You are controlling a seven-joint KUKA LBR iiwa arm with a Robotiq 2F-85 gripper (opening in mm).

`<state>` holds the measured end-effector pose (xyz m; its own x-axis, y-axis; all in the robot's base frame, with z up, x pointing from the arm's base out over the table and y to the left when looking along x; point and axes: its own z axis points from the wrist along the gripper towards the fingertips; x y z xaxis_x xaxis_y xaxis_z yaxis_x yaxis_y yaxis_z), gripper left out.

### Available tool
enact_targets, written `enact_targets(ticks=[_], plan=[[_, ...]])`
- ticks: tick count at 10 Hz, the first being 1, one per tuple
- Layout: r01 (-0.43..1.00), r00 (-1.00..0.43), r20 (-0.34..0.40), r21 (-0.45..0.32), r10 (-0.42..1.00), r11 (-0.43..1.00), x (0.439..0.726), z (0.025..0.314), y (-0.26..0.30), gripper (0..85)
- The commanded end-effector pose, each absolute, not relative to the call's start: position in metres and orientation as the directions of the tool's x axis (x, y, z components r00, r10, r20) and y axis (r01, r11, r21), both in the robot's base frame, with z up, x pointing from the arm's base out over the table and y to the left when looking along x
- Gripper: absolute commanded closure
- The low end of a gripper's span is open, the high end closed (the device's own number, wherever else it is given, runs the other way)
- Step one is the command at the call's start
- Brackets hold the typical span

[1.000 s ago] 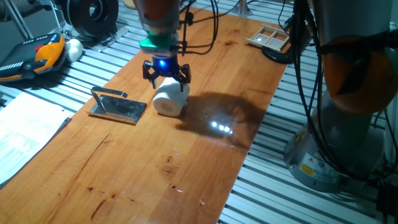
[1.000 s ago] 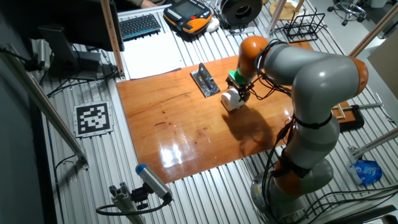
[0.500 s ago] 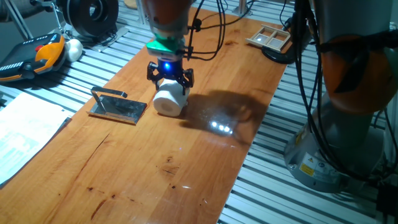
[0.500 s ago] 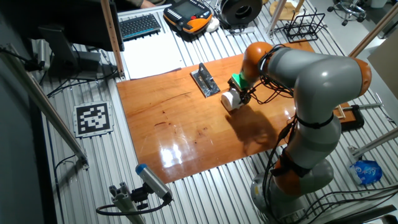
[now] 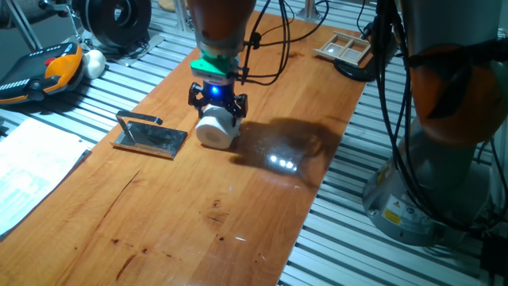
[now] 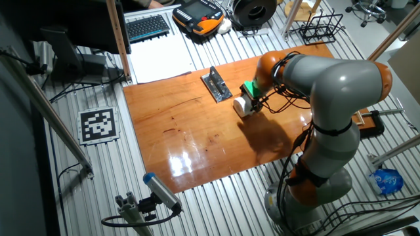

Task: Put the toilet paper on its holder

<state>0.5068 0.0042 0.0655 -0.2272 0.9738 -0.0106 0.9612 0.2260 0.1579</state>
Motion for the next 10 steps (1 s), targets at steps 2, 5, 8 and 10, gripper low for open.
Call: enact_targets(ticks=[2,5,8,10], plan=[[0.954,-0.251,-0.019,0.166,0.968,0.25,0.507,0.066,0.004,17.0],[0.945,-0.273,-0.019,0.182,0.962,0.272,0.507,0.068,0.006,34.0],[0.948,-0.279,-0.036,0.151,0.96,0.281,0.51,0.079,0.015,34.0],[0.928,-0.347,-0.048,0.129,0.937,0.35,0.511,0.093,0.023,34.0]])
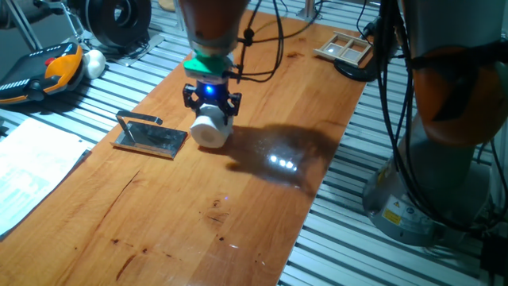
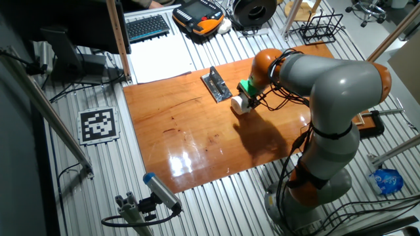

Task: Put the toilet paper on its holder

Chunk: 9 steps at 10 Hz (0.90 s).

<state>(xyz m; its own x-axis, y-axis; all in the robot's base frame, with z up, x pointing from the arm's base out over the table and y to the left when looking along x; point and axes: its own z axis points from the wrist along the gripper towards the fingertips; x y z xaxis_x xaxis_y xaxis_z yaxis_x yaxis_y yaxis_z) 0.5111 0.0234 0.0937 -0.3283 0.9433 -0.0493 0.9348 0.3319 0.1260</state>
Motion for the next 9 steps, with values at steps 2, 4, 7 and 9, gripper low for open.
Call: enact_targets(ticks=[2,4,7,9], plan=[[0.893,-0.435,-0.045,0.103,0.899,0.437,0.514,0.103,0.031,34.0],[0.829,-0.553,-0.038,0.08,0.833,0.554,0.521,0.116,0.04,34.0],[0.652,-0.757,-0.013,0.062,0.654,0.756,0.529,0.128,0.046,34.0],[0.548,-0.836,-0.008,0.053,0.549,0.835,0.53,0.133,0.055,34.0]])
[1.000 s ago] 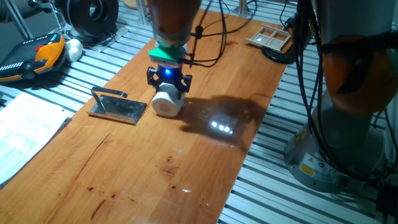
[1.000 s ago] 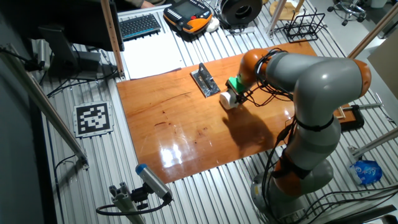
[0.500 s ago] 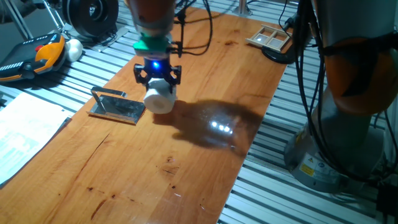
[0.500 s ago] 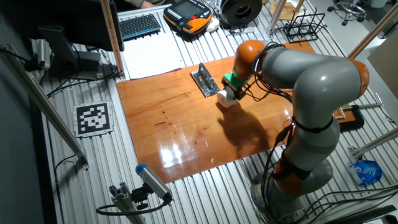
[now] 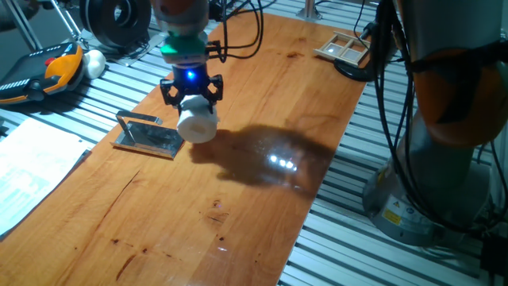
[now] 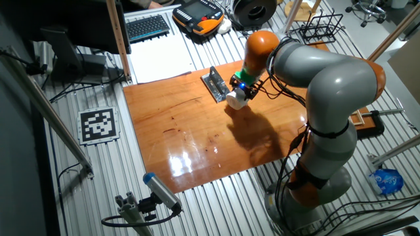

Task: Put the toilet paper on its holder

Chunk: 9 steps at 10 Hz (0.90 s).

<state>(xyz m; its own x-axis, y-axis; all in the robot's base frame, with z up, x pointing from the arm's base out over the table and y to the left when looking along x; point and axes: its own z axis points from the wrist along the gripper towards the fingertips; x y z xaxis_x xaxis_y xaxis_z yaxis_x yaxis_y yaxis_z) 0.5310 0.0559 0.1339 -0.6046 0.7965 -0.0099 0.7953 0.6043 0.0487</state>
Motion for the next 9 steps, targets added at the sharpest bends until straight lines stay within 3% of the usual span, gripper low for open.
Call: enact_targets(ticks=[1,4,9], plan=[[0.484,-0.874,-0.012,0.042,0.485,0.874,0.532,0.134,0.057,34.0],[0.284,-0.959,-0.005,0.038,0.284,0.958,0.542,0.132,0.07,34.0],[0.053,-0.999,0.009,-0.059,0.054,0.997,0.543,0.13,0.081,34.0]])
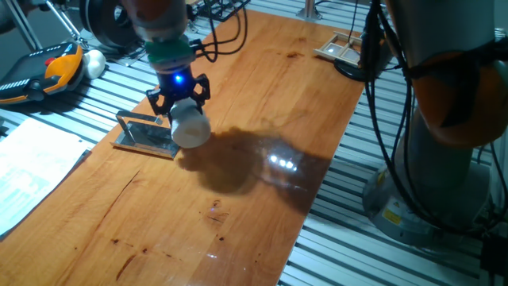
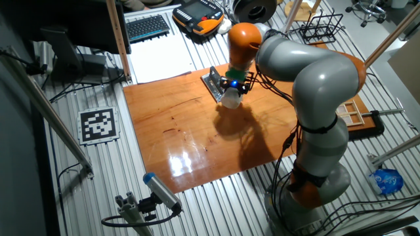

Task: Put the toilet paper on its holder

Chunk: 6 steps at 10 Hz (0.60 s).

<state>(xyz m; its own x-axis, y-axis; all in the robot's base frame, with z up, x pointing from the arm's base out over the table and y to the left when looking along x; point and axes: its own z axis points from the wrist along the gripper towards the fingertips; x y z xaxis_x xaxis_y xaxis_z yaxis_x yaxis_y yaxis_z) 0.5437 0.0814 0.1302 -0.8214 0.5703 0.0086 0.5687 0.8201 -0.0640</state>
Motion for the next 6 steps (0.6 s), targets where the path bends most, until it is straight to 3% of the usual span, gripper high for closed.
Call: enact_targets(ticks=[1,6], plan=[[0.027,-1.0,0.01,-0.06,0.028,0.998,0.544,0.1288,0.0847,34.0],[-0.099,-0.995,0.002,-0.026,-0.099,0.995,0.5484,0.1218,0.09,34.0]])
